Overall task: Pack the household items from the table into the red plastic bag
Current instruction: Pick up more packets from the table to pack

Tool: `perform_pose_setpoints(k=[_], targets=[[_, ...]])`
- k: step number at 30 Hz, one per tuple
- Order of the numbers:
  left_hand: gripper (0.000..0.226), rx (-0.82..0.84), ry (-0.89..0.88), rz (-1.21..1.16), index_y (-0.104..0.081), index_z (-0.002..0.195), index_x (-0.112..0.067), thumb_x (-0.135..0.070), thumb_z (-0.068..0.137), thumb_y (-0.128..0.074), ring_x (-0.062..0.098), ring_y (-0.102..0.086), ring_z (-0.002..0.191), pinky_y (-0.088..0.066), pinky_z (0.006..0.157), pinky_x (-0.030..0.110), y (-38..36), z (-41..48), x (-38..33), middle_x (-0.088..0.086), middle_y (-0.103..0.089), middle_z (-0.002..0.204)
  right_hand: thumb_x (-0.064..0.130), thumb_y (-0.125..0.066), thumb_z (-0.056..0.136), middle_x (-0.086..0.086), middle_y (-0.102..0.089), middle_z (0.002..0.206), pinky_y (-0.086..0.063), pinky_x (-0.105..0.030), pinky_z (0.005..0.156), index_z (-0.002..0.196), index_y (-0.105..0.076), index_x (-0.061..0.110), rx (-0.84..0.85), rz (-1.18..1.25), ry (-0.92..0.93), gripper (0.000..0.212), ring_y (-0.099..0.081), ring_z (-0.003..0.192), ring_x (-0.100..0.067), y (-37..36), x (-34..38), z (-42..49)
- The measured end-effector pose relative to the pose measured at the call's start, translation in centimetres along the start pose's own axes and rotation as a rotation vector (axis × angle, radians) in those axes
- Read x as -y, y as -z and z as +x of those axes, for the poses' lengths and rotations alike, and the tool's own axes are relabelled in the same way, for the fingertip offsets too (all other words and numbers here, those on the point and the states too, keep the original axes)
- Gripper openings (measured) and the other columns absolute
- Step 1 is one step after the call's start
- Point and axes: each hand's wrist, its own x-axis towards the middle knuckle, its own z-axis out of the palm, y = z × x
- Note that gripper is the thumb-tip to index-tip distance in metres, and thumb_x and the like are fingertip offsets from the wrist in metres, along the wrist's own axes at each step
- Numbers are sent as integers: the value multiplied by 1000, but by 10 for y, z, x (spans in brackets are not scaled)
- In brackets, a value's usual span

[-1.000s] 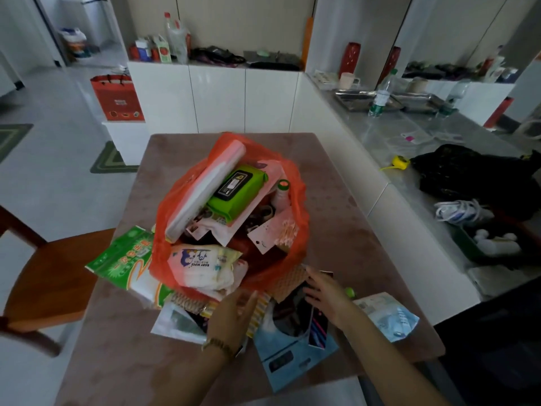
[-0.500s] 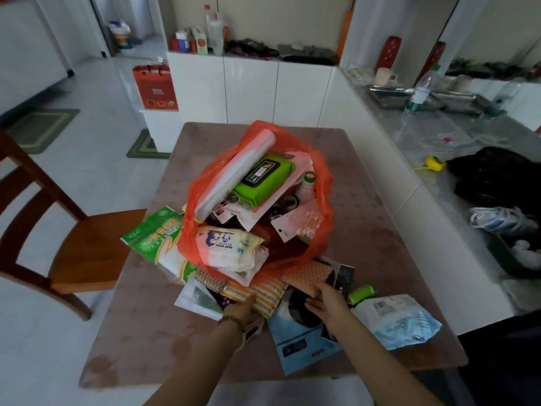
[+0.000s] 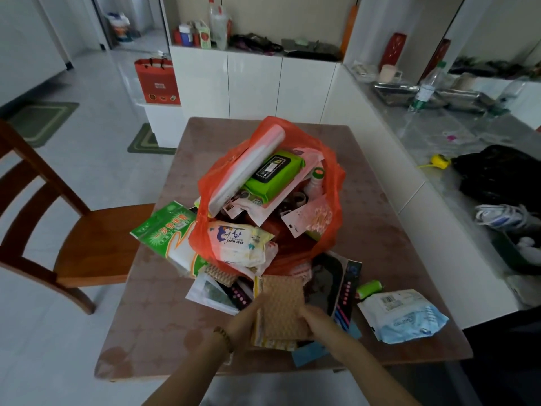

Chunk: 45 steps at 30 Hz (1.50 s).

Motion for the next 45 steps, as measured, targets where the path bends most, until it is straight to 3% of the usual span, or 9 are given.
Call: perform_pose_setpoints(k=[6,10,14,17,20,28,35,41,45], targets=[[40,-211,-170,197,-49,119,-12,-24,84,-65,31,-57,110,-48,96,43,50,-18,-12,13,-60,120,27,-59,92,-1,-52,114,-47,-19,70,112,-49,17,-70,2,114,25,-56,96,-12,-41,24,16],[50,-243,-148,118,-56,118,0,-26,78,-72,31,-65,94,-54,78,38,114,-30,-19,15,-69,104,11,-67,84,-11,-60,119,-45,-29,77,112,-56,3,-387,144,168,31,-56,98,-22,-63,34,33],[43,-337,-184,-120,-54,121,1,-23,86,-61,34,-61,105,-47,97,47,148,-23,-35,22,-61,121,25,-77,74,-16,-51,137,-47,-40,98,133,-48,0,-580,178,122,71,-51,122,-30,-75,40,49],[46,-320,-157,-167,-51,124,0,-26,87,-61,33,-59,108,-47,97,47,146,-17,-42,19,-60,124,21,-69,80,-17,-57,132,-45,-32,94,128,-54,4,-655,100,150,53,-55,118,-32,-71,50,64],[46,-265,-82,-209,-50,124,-2,-26,86,-62,30,-63,96,-52,81,42,139,-12,-42,19,-61,120,17,-57,91,-17,-56,131,-43,-32,85,129,-52,0,-616,135,113,42,-55,114,-34,-66,58,79],[45,-213,-21,-167,-46,129,1,-18,90,-57,37,-52,120,-39,104,49,142,-11,-38,23,-54,130,3,-69,81,-12,-65,108,-49,-29,59,112,-61,9,-365,538,-8,33,-61,86,-19,-88,23,30],[54,-158,35,-93,-51,124,-5,-39,83,-59,36,-60,107,-46,97,52,148,-18,-5,21,-64,115,16,-82,70,-2,-71,101,-54,-31,63,97,-66,17,-96,560,-115,31,-66,94,-20,-131,-15,-12],[98,-214,-144,-46,-54,115,-18,-59,32,-87,34,-64,103,-50,92,54,150,-31,-4,16,-65,115,27,-77,77,-2,-69,99,-57,-23,60,98,-62,17,-64,250,107,28,-68,79,-13,-171,18,2],[69,-356,-290,-120,-47,123,-16,-43,66,-75,31,-60,105,-50,92,49,186,-41,-28,16,-59,124,21,-66,88,-9,-62,113,-56,-33,77,112,-61,3,-232,385,94,31,-63,83,-19,-154,40,34]])
